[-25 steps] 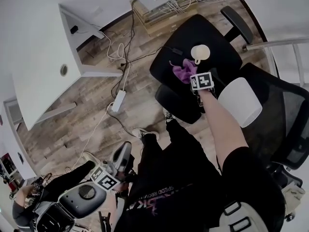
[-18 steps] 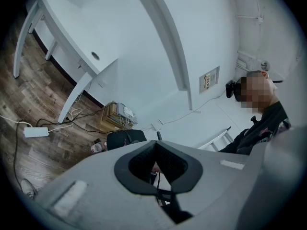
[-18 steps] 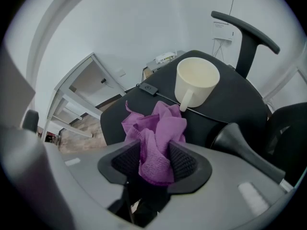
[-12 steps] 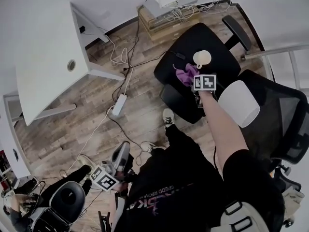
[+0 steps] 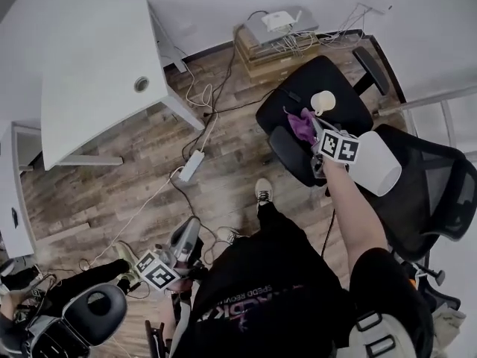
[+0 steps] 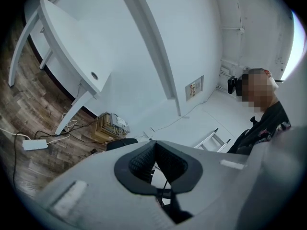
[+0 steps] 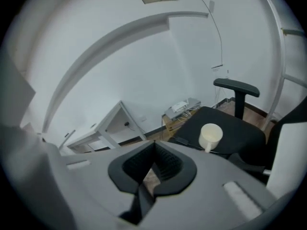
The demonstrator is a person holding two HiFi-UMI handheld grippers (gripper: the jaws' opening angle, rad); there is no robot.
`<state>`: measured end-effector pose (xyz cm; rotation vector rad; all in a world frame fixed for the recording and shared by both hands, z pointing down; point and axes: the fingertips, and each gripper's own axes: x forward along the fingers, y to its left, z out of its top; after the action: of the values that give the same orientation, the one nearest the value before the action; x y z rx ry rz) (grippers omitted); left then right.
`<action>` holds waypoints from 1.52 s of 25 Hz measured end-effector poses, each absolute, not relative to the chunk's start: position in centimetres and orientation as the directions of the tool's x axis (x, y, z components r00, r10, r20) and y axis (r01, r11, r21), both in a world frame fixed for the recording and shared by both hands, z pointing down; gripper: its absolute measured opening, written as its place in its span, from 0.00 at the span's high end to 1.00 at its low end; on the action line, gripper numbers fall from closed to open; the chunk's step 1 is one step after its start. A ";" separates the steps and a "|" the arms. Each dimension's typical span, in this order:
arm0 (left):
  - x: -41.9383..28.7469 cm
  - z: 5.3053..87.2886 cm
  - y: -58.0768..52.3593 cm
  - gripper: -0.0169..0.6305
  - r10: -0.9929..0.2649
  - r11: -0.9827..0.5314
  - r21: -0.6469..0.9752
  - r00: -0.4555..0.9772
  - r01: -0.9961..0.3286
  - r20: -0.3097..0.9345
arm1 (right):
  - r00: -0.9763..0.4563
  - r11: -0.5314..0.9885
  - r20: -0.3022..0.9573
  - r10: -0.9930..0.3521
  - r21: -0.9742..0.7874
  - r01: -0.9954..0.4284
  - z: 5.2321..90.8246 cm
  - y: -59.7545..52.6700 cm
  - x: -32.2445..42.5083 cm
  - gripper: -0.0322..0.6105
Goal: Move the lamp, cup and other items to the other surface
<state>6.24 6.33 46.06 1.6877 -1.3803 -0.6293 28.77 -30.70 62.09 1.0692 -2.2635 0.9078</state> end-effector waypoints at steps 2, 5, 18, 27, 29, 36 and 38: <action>6.2 45.3 7.4 0.98 -0.956 -0.056 0.843 0.273 -0.535 0.110 | -0.689 0.542 0.576 -0.439 -0.442 -0.715 58.7 -28.1 26.4 0.95; 5.8 44.3 8.8 0.98 -0.960 -0.100 0.829 0.274 -0.550 0.065 | -0.839 0.667 0.442 -0.317 -0.525 -0.529 53.6 -23.4 21.3 0.95; 5.8 40.9 16.3 0.98 -0.949 -0.230 0.758 0.314 -0.611 -0.035 | -0.893 0.702 0.128 0.432 -0.669 0.244 41.9 10.5 6.4 0.95; 4.1 42.4 21.4 0.98 -0.971 -0.182 0.778 0.234 -0.601 -0.047 | -0.851 0.669 0.093 0.517 -0.665 0.334 39.4 18.8 5.2 0.95; 3.1 42.4 22.3 0.98 -0.976 -0.164 0.774 0.212 -0.612 -0.039 | -0.856 0.672 0.093 0.508 -0.664 0.327 39.5 19.7 4.7 0.95; 1.6 41.8 24.8 0.98 -0.987 -0.132 0.760 0.155 -0.637 -0.042 | -0.845 0.682 0.090 0.527 -0.639 0.357 38.8 22.1 3.9 0.95; 1.8 42.0 25.2 0.98 -0.988 -0.134 0.764 0.147 -0.631 -0.052 | -0.840 0.680 0.094 0.534 -0.639 0.361 39.2 22.5 4.2 0.95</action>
<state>1.77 25.15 42.03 1.8371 -1.5458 -0.7772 4.15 22.51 39.15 -0.7141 -2.6209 0.9112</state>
